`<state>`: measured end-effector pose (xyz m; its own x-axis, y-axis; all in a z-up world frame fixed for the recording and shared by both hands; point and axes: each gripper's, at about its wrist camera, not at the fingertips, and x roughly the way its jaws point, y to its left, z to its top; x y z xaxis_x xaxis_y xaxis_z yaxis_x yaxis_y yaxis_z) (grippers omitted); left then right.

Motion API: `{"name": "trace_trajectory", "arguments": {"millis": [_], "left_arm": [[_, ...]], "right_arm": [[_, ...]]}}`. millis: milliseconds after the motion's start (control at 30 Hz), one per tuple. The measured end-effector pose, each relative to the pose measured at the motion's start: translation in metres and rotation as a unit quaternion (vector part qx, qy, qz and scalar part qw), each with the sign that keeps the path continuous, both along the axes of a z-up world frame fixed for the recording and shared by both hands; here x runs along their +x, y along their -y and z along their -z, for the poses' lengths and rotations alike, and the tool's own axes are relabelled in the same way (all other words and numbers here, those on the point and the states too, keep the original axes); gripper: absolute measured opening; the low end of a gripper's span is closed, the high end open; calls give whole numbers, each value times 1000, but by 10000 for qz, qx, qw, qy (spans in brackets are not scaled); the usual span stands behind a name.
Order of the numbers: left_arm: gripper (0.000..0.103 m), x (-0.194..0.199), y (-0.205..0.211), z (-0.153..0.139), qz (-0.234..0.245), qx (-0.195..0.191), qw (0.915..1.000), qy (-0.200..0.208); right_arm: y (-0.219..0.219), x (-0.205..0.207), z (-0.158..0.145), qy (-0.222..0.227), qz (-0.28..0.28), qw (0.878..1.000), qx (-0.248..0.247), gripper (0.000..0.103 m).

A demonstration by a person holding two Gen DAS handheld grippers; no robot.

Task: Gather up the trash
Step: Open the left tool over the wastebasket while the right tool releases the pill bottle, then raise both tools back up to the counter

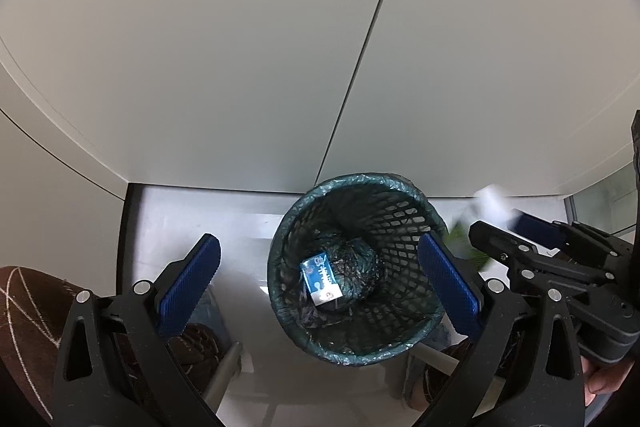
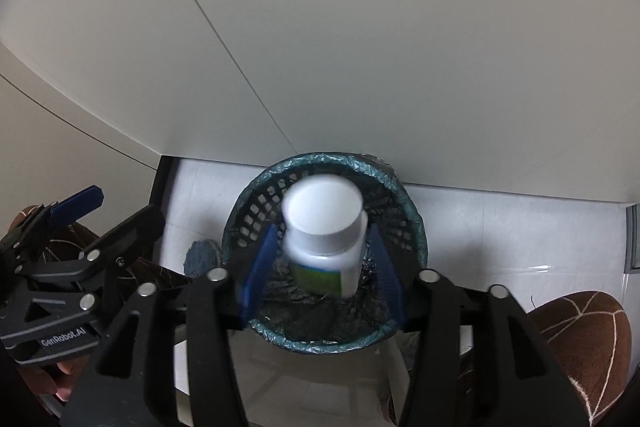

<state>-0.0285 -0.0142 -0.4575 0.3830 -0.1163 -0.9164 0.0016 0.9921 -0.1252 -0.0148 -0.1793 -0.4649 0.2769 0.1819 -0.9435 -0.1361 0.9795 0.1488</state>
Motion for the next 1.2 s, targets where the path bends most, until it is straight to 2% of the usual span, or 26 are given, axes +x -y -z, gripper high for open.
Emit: {"name": "trace_trajectory", "arguments": {"millis": [167, 267, 367, 467, 633, 900, 1200], "left_arm": [[97, 0, -4, -1, -50, -1, 10000, -31], [97, 2, -7, -3, -116, -172, 9997, -98], [97, 2, -9, -11, -125, -161, 9998, -37], [97, -2, -9, -25, -96, -121, 9998, 98], [97, -7, -11, -50, -87, -77, 9996, 259], [97, -19, -8, -109, -51, -17, 9975, 710], [97, -32, -1, -195, -95, -53, 9934, 1139]], "right_arm": [[4, -4, -4, 80, 67, 9999, 9, 67], [11, -9, -11, 91, 156, 9998, -21, 74], [15, -14, -23, 213, 230, 9995, -45, 80], [13, -16, -40, 502, 279, 9978, -334, 87], [20, -19, -74, 868, 393, 9946, -422, 90], [31, -26, -147, 1586, 420, 9853, -479, 94], [47, -45, -237, 2376, 584, 9684, -484, 95]]}}
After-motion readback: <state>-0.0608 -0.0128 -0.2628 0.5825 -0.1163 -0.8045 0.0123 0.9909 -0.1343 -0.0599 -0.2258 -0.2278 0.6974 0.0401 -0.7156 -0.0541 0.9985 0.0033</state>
